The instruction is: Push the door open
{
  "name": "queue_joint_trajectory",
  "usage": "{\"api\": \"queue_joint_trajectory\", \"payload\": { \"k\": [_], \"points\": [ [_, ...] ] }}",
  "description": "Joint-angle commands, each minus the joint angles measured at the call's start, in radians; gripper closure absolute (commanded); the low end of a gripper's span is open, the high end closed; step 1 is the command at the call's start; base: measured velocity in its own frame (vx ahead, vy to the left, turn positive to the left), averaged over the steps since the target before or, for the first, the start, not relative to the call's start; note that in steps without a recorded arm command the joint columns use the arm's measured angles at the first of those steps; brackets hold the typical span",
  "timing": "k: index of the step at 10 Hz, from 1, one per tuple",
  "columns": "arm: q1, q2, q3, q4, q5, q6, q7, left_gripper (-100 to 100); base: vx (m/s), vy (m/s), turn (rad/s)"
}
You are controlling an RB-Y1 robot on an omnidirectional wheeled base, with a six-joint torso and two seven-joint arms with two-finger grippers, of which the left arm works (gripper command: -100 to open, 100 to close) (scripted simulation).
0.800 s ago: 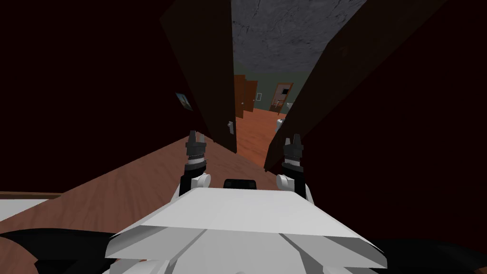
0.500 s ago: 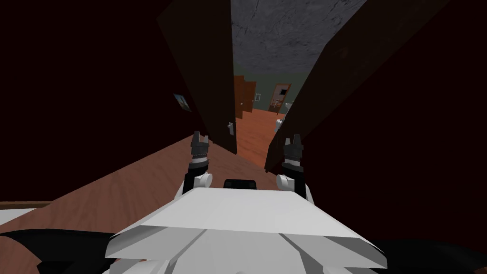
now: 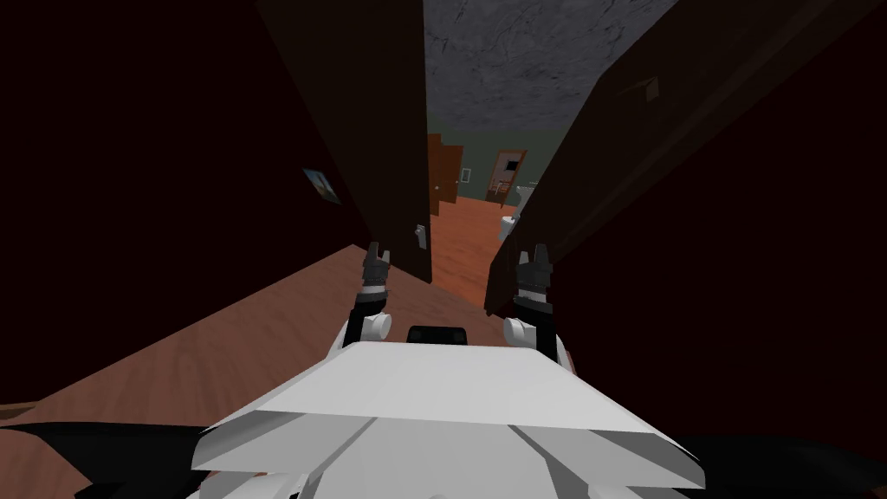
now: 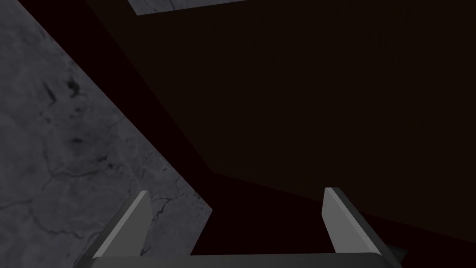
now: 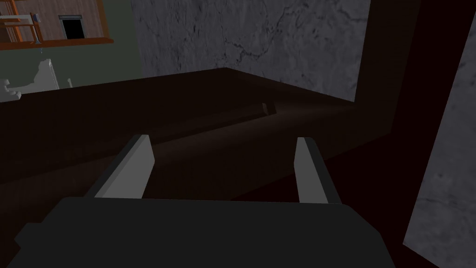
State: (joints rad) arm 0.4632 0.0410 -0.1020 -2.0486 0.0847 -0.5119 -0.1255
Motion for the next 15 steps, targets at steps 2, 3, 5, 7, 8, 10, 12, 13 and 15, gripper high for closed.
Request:
{"api": "queue_joint_trajectory", "payload": {
  "k": [2,3,5,7,8,10,12,13,15],
  "points": [
    [-0.026,0.011,-0.012,0.052,-0.002,0.021,0.013,-100,0.074,0.09,-0.082],
    [-0.038,0.015,-0.018,0.074,-0.003,0.029,0.017,-100,0.095,0.082,-0.086],
    [-0.063,0.021,-0.028,0.119,-0.006,0.047,0.027,-100,0.075,0.106,-0.086],
    [-0.089,0.027,-0.04,0.166,-0.009,0.065,0.036,-100,0.09,0.117,-0.085],
    [-0.089,0.027,-0.04,0.166,-0.009,0.065,0.036,-100,0.06,0.073,-0.032],
    [-0.115,0.031,-0.051,0.215,-0.011,0.084,0.046,-100,0.052,0.069,-0.076],
    [-0.142,0.035,-0.063,0.263,-0.014,0.103,0.055,-100,0.071,0.115,-0.093],
    [-0.155,0.037,-0.068,0.287,-0.015,0.112,0.06,-100,0.096,0.108,-0.085],
    [-0.18,0.039,-0.08,0.334,-0.018,0.131,0.07,-100,0.072,0.11,-0.09]
  ]
}}
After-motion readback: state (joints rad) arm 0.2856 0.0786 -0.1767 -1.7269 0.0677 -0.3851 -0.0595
